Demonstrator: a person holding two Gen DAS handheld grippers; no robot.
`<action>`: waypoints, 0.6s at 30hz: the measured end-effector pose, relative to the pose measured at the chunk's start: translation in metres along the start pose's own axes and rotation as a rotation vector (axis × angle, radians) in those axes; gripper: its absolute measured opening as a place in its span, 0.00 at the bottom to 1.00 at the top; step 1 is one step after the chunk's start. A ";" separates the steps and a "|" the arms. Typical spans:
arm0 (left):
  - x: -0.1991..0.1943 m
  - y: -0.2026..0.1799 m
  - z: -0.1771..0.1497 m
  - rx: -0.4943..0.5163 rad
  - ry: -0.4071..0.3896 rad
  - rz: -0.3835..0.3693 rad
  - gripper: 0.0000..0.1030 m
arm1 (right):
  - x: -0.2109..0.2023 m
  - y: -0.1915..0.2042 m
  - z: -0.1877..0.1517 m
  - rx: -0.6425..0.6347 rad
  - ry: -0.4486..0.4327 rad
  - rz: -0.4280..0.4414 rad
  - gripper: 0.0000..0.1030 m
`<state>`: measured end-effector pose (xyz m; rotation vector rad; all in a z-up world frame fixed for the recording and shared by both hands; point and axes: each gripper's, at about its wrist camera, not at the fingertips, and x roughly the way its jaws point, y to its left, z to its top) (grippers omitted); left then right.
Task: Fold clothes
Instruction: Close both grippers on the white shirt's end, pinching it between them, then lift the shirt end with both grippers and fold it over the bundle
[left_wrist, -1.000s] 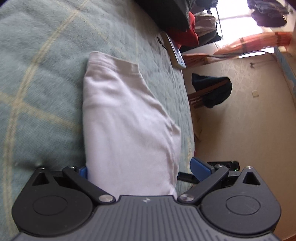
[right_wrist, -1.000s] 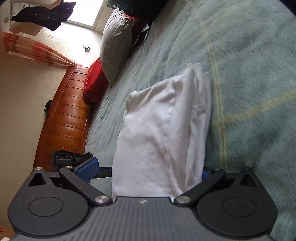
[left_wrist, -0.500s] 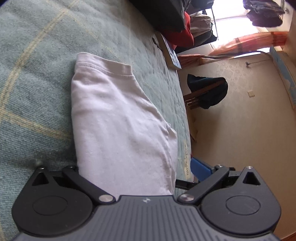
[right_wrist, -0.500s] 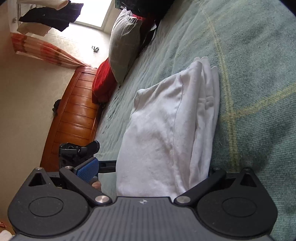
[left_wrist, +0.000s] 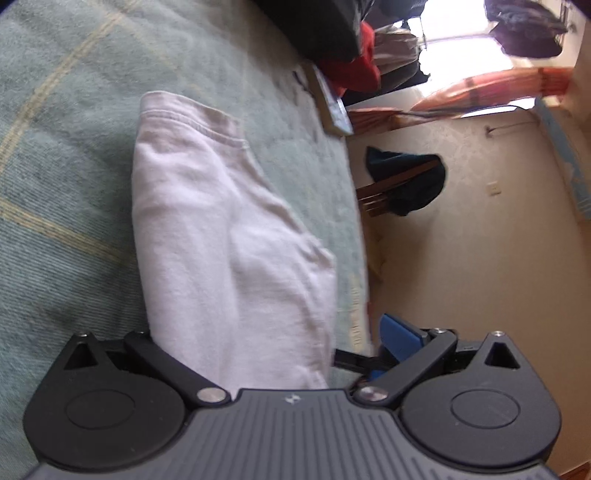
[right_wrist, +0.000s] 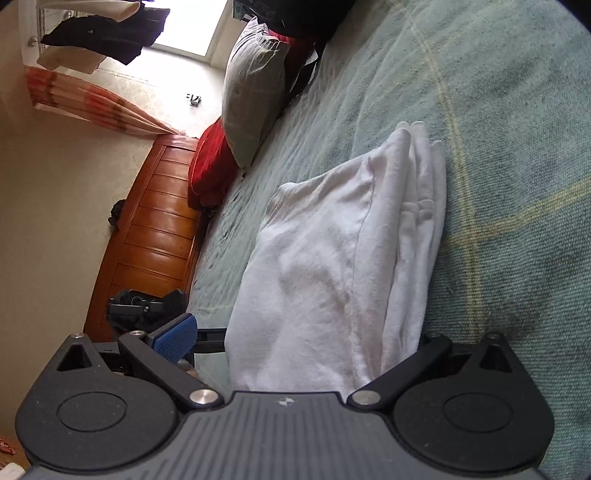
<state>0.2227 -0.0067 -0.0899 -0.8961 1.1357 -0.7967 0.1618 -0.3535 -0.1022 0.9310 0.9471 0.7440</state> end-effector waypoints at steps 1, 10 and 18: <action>0.000 -0.001 0.000 -0.002 -0.001 0.000 0.98 | 0.000 0.003 0.000 -0.007 0.001 -0.002 1.00; -0.006 -0.021 -0.002 0.038 -0.011 -0.008 0.98 | 0.003 0.033 -0.001 -0.074 0.014 -0.021 1.00; -0.028 -0.033 0.000 0.065 -0.048 0.001 0.98 | 0.015 0.051 0.001 -0.121 0.051 0.001 1.00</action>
